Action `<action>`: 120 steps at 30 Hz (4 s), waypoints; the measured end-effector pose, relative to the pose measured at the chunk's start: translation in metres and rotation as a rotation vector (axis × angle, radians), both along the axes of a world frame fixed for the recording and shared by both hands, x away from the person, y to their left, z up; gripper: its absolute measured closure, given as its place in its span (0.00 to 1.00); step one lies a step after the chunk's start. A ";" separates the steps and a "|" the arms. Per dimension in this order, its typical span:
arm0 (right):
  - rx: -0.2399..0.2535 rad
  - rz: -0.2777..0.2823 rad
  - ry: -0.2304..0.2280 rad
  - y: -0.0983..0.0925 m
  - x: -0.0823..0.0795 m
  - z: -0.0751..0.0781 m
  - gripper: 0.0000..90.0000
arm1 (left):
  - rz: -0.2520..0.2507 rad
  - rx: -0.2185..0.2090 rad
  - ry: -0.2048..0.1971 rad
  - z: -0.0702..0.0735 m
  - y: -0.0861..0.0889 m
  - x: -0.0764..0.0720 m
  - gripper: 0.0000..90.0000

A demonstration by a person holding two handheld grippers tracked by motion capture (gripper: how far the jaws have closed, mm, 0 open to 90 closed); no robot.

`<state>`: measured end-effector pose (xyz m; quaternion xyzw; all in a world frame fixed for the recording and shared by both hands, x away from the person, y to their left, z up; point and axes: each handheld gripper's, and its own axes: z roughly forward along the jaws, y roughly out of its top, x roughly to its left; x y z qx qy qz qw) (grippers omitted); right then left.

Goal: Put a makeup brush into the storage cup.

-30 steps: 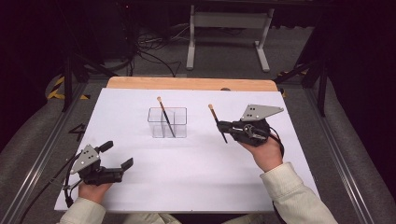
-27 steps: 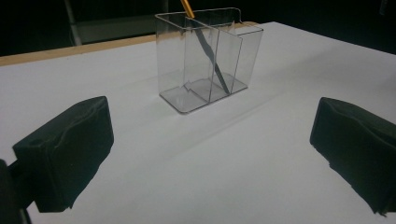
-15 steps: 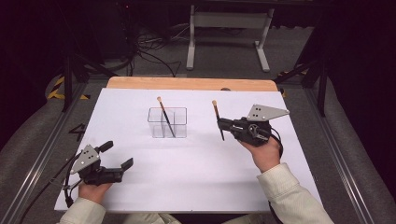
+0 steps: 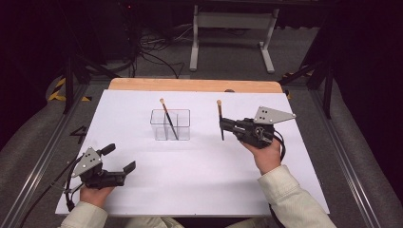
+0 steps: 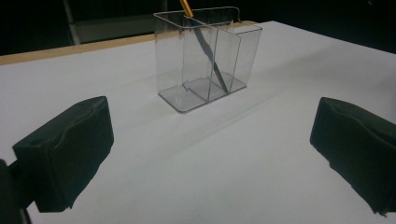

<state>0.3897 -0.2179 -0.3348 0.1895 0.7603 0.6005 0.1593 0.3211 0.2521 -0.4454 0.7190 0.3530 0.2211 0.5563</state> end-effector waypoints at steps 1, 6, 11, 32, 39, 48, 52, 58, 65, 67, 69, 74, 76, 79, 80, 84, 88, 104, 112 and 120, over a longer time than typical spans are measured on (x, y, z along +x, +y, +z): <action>0.002 0.004 -0.001 0.000 0.000 0.000 0.94 | 0.000 -0.001 0.000 0.000 0.000 0.000 0.00; 0.032 0.012 -0.021 0.001 0.002 0.000 0.94 | -0.001 -0.003 -0.001 0.000 0.000 0.000 0.00; 0.041 0.025 -0.013 0.007 0.007 -0.004 0.94 | 0.000 -0.003 -0.001 0.000 0.000 0.000 0.00; 0.055 0.080 -0.019 0.051 0.026 0.001 0.94 | -0.002 -0.003 0.002 -0.001 -0.001 0.003 0.00; 0.059 0.079 -0.029 0.059 0.033 0.002 0.94 | -0.003 -0.003 0.004 -0.001 -0.001 0.004 0.00; 0.054 0.081 -0.029 0.072 0.041 0.003 0.94 | 0.013 0.028 0.002 -0.003 0.001 0.005 0.00; 0.046 0.084 -0.037 0.076 0.044 0.003 0.94 | 0.012 0.029 -0.008 -0.003 0.001 0.005 0.00; 0.041 0.083 -0.043 0.084 0.048 0.005 0.94 | 0.007 0.027 -0.006 -0.003 0.001 0.005 0.00; 0.058 0.085 -0.030 0.091 0.054 0.004 0.94 | -0.002 0.028 -0.007 -0.004 0.000 0.006 0.00; 0.061 0.085 -0.033 0.095 0.055 0.005 0.94 | -0.001 0.026 -0.007 -0.004 0.000 0.006 0.00; 0.057 0.084 -0.038 0.097 0.056 0.005 0.94 | 0.000 0.025 -0.005 -0.003 0.000 0.005 0.00; 0.055 0.086 -0.041 0.104 0.059 0.005 0.94 | -0.004 0.014 -0.007 -0.003 -0.001 0.005 0.00; 0.054 0.084 -0.042 0.105 0.060 0.004 0.94 | -0.008 0.013 -0.008 -0.003 -0.001 0.005 0.00; 0.066 0.076 -0.037 0.106 0.063 0.003 0.94 | -0.014 0.007 -0.005 -0.003 -0.001 0.007 0.00; 0.071 0.075 -0.033 0.106 0.064 0.002 0.94 | -0.012 0.004 -0.002 -0.003 -0.002 0.007 0.00; 0.091 0.070 -0.031 0.108 0.068 -0.001 0.94 | -0.015 0.005 -0.006 -0.003 -0.002 0.008 0.00; 0.101 0.068 -0.040 0.110 0.071 -0.004 0.94 | -0.015 0.003 -0.005 -0.003 -0.002 0.008 0.00; 0.103 0.057 -0.038 0.125 0.084 -0.018 0.94 | -0.010 0.004 -0.005 -0.002 -0.001 0.005 0.00; 0.103 0.054 -0.040 0.131 0.089 -0.023 0.93 | -0.012 0.012 -0.008 -0.002 0.000 0.004 0.00; 0.105 0.054 -0.030 0.135 0.093 -0.029 0.93 | -0.012 0.004 -0.009 -0.002 0.001 0.003 0.00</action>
